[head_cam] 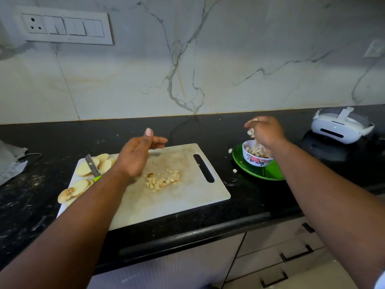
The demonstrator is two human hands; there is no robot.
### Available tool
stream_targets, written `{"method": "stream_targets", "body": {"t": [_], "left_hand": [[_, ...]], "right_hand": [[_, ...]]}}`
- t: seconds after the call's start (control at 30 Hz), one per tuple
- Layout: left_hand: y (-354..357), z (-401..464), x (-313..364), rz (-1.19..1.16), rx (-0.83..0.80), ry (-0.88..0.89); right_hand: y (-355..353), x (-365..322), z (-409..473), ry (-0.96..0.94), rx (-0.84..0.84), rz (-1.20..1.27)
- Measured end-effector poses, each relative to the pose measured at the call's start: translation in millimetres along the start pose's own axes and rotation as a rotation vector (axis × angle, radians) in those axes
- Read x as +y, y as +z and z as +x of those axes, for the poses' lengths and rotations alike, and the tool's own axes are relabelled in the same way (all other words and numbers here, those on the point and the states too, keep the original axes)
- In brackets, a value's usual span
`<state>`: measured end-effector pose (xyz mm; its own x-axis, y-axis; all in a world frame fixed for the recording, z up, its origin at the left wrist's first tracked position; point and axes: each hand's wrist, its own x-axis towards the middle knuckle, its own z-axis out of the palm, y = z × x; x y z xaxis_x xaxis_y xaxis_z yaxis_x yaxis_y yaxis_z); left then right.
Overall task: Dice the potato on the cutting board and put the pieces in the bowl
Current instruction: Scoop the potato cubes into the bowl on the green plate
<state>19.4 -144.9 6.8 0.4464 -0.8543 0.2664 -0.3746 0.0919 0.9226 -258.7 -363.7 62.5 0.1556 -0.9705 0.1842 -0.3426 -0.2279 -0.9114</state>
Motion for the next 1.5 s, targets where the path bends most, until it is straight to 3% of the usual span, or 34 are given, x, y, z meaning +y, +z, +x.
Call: {"method": "stream_targets", "body": {"t": [0.43, 0.63, 0.73, 0.83, 0.9, 1.0, 1.17, 1.23, 1.37, 1.5], "left_hand": [[1, -5, 6, 0.001, -0.008, 0.001], [0, -3, 7, -0.085, 0.041, 0.002], [-4, -1, 6, -0.144, 0.117, -0.021], [-11, 2, 4, -0.191, 0.198, -0.089], [-16, 4, 3, -0.258, 0.250, -0.141], [-20, 6, 2, -0.327, 0.257, -0.220], [-19, 8, 0, -0.337, 0.241, -0.241], [-14, 10, 2, -0.333, 0.224, -0.238], [-19, 12, 0, -0.345, 0.231, -0.218], [-19, 8, 1, -0.336, 0.209, -0.186]], "right_hand": [[5, 15, -7, -0.069, -0.001, -0.193], [15, -19, -32, -0.277, 0.102, -0.044], [57, -39, -70, -0.307, -0.115, 0.020], [108, -43, -124, -0.405, -0.475, -0.227], [142, -42, -151, -0.565, -0.587, -0.426], [181, -45, -170, -0.756, -0.608, -0.568], [188, -45, -165, -0.813, -0.592, -0.614], [173, -39, -152, -0.754, -0.572, -0.649], [167, -45, -126, -0.566, -0.534, -0.438], [185, -44, -119, -0.557, -0.679, -0.512]]}}
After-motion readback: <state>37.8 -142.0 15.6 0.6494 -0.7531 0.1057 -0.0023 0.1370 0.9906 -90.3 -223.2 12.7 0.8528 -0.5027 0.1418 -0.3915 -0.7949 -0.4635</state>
